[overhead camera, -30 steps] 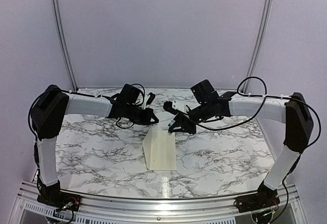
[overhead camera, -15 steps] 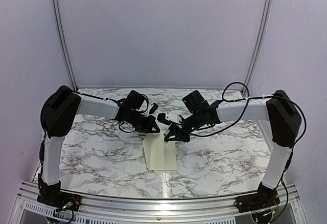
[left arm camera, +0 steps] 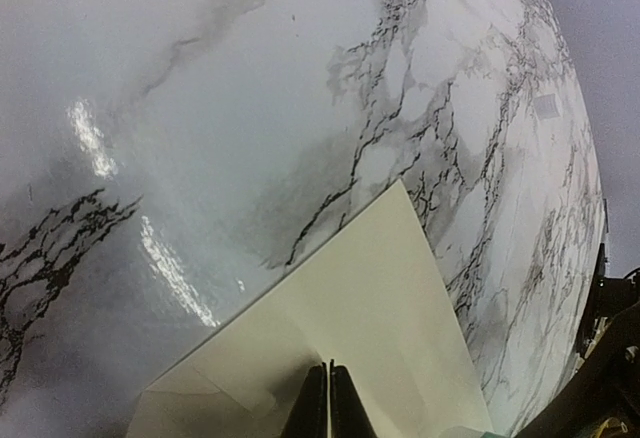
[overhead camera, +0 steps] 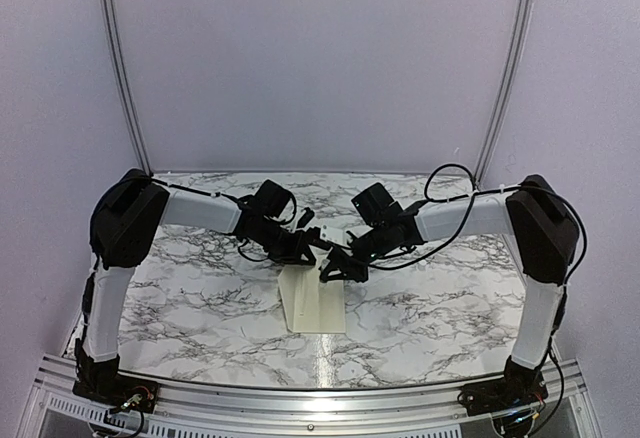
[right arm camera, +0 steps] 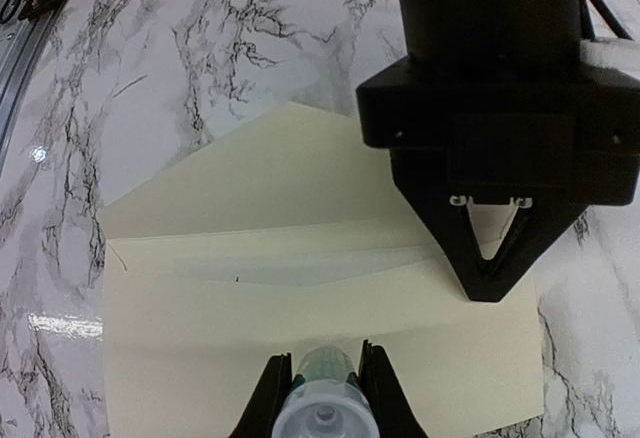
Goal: Place the letter into the envelope and seal it
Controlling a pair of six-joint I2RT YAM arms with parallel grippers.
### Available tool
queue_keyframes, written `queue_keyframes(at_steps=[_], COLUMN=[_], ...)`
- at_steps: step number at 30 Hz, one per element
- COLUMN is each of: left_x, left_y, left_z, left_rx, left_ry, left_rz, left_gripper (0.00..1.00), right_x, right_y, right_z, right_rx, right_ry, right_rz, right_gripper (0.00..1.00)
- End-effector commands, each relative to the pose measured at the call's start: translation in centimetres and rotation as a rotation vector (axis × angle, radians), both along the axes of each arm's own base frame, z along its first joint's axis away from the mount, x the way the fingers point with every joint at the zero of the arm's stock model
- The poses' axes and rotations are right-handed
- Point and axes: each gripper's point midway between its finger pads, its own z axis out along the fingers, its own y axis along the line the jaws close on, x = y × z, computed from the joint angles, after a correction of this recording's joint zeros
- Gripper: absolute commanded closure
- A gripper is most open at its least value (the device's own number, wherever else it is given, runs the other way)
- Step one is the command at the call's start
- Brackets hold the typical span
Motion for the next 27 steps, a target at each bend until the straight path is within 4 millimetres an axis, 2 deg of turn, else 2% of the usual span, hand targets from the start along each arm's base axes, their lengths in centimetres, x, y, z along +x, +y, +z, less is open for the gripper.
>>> queue_keyframes(at_steps=[1, 11, 27], left_x=[-0.5, -1.1, -1.2], left_y=[0.4, 0.7, 0.9], left_z=[-1.7, -3.1, -3.4], left_rx=[0.076, 0.146, 0.167], left_ry=[0.020, 0.021, 0.029], left_rz=[-0.016, -0.040, -0.052], left_gripper=[0.96, 0.96, 0.97], right_x=[0.8, 0.9, 0.4], right_y=[1.3, 1.6, 1.8], right_z=[1.2, 0.7, -0.6], right_rx=[0.041, 0.032, 0.012], right_ry=[-0.023, -0.004, 0.025], right_rz=[0.007, 0.013, 0.035], right_gripper=[1.00, 1.00, 1.00])
